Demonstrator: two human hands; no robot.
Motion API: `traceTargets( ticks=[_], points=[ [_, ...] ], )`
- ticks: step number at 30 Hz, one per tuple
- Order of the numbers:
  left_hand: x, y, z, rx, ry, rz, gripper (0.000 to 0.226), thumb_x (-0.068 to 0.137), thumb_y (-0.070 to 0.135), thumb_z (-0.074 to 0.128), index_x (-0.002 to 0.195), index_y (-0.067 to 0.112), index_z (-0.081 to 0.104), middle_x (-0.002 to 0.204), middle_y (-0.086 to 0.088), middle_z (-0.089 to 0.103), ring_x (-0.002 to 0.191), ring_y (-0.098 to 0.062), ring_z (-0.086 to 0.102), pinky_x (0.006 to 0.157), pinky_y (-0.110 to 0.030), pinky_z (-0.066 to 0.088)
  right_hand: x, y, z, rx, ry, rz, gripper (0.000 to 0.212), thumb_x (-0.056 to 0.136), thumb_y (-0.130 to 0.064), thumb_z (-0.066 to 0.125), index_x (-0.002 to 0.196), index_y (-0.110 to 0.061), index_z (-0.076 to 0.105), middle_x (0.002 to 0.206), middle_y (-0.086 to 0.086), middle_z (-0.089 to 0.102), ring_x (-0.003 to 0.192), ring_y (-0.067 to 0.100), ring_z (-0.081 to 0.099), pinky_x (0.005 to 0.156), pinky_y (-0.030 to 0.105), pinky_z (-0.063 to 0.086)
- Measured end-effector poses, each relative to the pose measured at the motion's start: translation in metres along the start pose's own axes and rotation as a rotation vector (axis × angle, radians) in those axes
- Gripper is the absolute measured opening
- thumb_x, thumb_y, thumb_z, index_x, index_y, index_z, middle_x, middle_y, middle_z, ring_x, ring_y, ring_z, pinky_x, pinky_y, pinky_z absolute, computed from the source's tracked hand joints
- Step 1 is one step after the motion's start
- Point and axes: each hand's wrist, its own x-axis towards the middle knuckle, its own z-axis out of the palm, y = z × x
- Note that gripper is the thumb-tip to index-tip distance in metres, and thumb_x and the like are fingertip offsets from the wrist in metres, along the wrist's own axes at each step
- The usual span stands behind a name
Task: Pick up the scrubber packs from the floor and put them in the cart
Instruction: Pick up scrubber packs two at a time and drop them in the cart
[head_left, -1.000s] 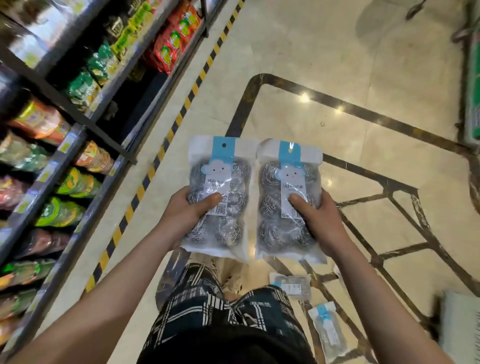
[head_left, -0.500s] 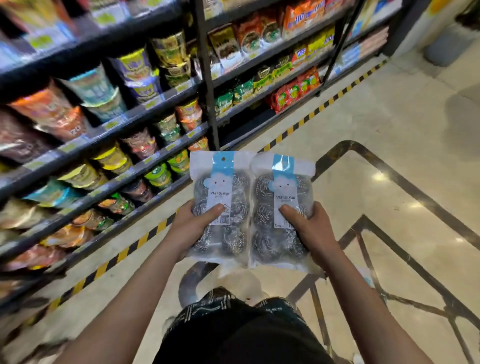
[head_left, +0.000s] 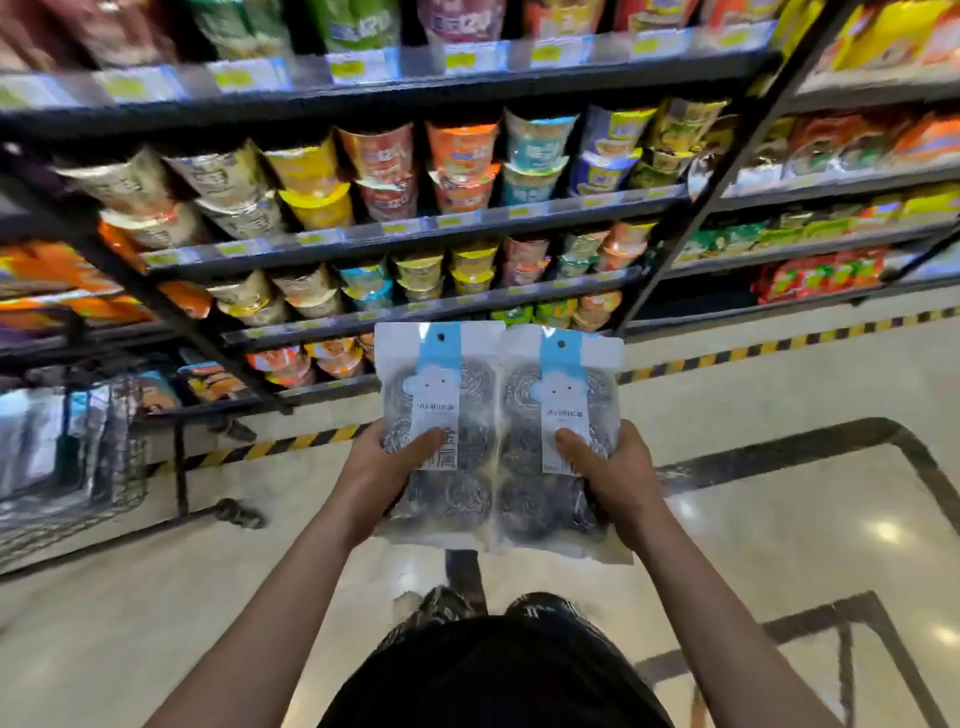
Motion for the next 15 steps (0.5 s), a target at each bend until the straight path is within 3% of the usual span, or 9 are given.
traceTargets(
  ticks=[2, 5, 9, 12, 15],
  points=[
    [-0.01, -0.004, -0.049, -0.07, 0.059, 0.005, 0.029, 0.09, 0.027, 0.078, 0.118, 0.019, 0.073, 0.107, -0.005, 0.08, 0.093, -0.029, 0.078, 0.08, -0.048, 0.063, 0.003, -0.013, 0.049, -0.041, -0.063, -0.042, 0.047, 0.086, -0.035, 0.084, 0.122, -0.014, 0.061, 0.096, 0.002, 0.073, 0.063, 0.01, 0.065, 0.044, 0.013, 0.045],
    [-0.027, -0.011, -0.118, -0.163, 0.151, 0.008, 0.026, 0.094, 0.021, 0.074, 0.119, 0.015, 0.073, 0.107, -0.008, 0.08, 0.096, -0.033, 0.077, 0.079, -0.044, 0.063, 0.004, -0.035, 0.124, -0.103, -0.197, -0.101, 0.045, 0.086, -0.029, 0.084, 0.125, -0.017, 0.064, 0.106, -0.004, 0.077, 0.081, 0.0, 0.074, 0.062, 0.013, 0.054],
    [-0.05, -0.031, -0.198, -0.261, 0.335, 0.009, 0.027, 0.092, 0.023, 0.076, 0.118, 0.015, 0.074, 0.108, -0.008, 0.08, 0.098, -0.032, 0.077, 0.087, -0.049, 0.061, -0.001, -0.062, 0.22, -0.184, -0.366, -0.139, 0.048, 0.082, -0.042, 0.086, 0.12, -0.021, 0.066, 0.111, 0.0, 0.077, 0.097, 0.016, 0.075, 0.086, 0.038, 0.061],
    [-0.066, -0.048, -0.247, -0.328, 0.497, 0.005, 0.03, 0.089, 0.023, 0.079, 0.118, 0.015, 0.074, 0.108, -0.006, 0.08, 0.099, -0.029, 0.077, 0.092, -0.051, 0.06, -0.006, -0.077, 0.287, -0.237, -0.513, -0.18, 0.03, 0.089, -0.03, 0.082, 0.116, -0.021, 0.072, 0.104, -0.005, 0.081, 0.095, 0.015, 0.078, 0.085, 0.038, 0.061],
    [-0.082, -0.063, -0.286, -0.384, 0.625, 0.003, 0.029, 0.089, 0.024, 0.08, 0.116, 0.016, 0.075, 0.107, -0.007, 0.08, 0.099, -0.029, 0.077, 0.093, -0.053, 0.059, -0.01, -0.091, 0.35, -0.267, -0.662, -0.2, 0.017, 0.093, -0.015, 0.077, 0.1, -0.029, 0.069, 0.084, -0.019, 0.079, 0.078, -0.008, 0.073, 0.069, 0.017, 0.056]
  ],
)
